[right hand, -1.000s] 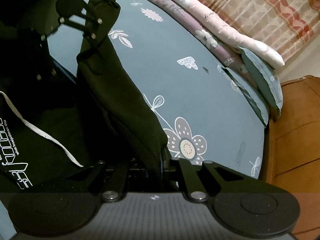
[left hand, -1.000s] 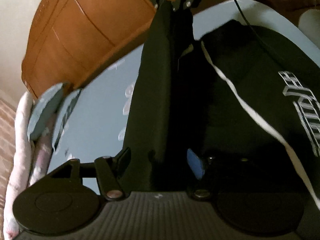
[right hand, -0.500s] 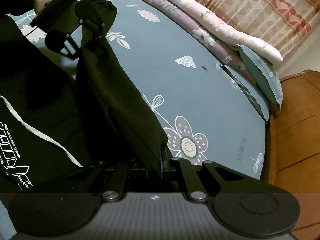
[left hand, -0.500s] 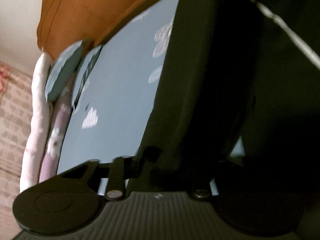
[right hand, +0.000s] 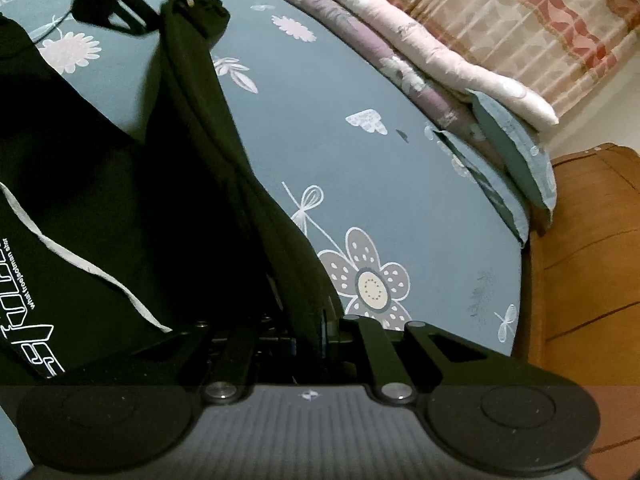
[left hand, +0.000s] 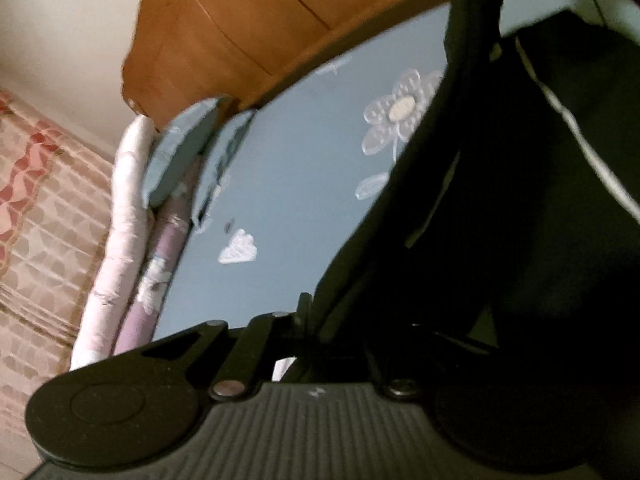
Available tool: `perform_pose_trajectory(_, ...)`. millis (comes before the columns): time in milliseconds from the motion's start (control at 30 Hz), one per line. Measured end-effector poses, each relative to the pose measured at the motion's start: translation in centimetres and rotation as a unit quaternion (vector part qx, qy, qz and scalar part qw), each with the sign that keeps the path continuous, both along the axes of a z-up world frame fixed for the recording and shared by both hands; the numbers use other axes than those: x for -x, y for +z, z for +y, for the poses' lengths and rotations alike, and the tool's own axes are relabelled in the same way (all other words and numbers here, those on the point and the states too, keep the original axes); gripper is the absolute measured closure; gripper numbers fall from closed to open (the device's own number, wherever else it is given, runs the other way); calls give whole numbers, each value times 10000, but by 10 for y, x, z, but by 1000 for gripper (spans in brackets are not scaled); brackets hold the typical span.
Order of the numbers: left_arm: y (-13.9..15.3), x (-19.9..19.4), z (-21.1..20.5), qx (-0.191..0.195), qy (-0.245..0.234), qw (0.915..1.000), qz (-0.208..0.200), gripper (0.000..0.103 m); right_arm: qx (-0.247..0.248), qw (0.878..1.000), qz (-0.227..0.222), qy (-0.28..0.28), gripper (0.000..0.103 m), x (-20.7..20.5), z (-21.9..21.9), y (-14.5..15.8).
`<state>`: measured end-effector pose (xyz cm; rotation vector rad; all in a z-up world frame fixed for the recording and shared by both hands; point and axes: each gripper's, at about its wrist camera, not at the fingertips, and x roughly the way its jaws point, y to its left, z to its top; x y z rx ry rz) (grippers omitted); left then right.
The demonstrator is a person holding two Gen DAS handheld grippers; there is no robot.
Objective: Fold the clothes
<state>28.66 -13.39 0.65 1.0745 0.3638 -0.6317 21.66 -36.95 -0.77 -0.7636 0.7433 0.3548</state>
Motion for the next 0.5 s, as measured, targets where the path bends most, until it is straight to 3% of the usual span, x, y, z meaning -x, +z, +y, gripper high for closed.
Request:
perform_pose_trajectory(267,33,56,-5,35,-260,9993,-262,101,152,9993,-354,-23,92,28,-1,4)
perform_pose_trajectory(500,34,95,-9,-123,-635,9976,263,101,797,9957,-428,192,92,71,10,-3)
